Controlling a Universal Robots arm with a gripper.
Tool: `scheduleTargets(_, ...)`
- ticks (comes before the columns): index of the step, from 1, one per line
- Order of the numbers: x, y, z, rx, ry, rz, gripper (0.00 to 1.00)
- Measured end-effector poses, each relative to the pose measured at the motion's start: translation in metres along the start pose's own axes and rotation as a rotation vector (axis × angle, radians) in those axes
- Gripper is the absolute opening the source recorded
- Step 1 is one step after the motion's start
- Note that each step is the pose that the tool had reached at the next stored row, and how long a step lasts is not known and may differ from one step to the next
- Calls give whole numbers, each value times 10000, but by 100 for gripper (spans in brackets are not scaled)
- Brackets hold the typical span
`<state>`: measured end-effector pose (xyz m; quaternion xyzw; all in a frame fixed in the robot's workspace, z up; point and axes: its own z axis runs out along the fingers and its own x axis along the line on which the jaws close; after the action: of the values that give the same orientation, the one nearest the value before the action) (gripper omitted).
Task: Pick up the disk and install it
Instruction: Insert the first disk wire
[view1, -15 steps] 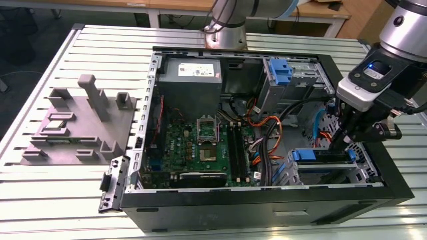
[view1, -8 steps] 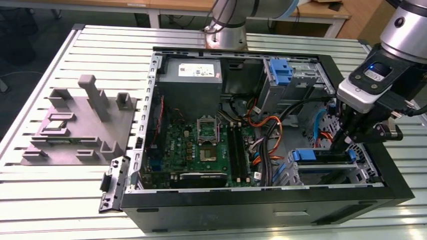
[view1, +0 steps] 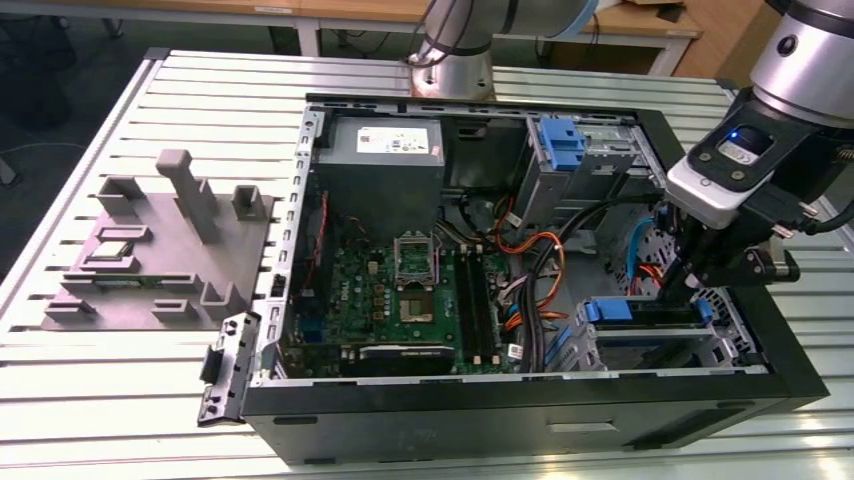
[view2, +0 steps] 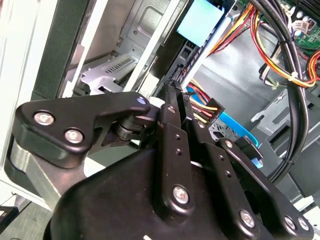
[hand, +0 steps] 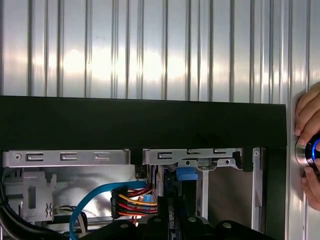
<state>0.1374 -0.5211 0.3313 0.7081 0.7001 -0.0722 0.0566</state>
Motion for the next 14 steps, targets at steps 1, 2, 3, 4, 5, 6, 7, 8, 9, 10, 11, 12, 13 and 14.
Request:
scheduleTargets(1,-2,3,0,4,1,22,17)
scheduleTargets(2,-2,8,0,7,1,40,17)
scheduleTargets(3,-2,15,0,8,1,46,17)
scheduleTargets(4,-1,19,0,8,1,46,17)
scheduleTargets(5,-1,19,0,9,1,47,17)
scheduleTargets(6,-2,19,-2,9,2,48,17)
scheduleTargets(7,-3,19,-7,8,0,48,17)
scheduleTargets(8,-5,20,-12,8,1,47,17)
scheduleTargets(9,-6,20,-20,8,0,46,17)
scheduleTargets(10,-7,20,-23,9,2,47,17)
scheduleTargets(11,-8,19,-22,9,3,47,17)
scheduleTargets(12,-11,20,-22,8,3,46,17)
scheduleTargets(13,-14,20,-21,9,1,48,17)
scheduleTargets(14,-19,22,-19,9,1,50,17)
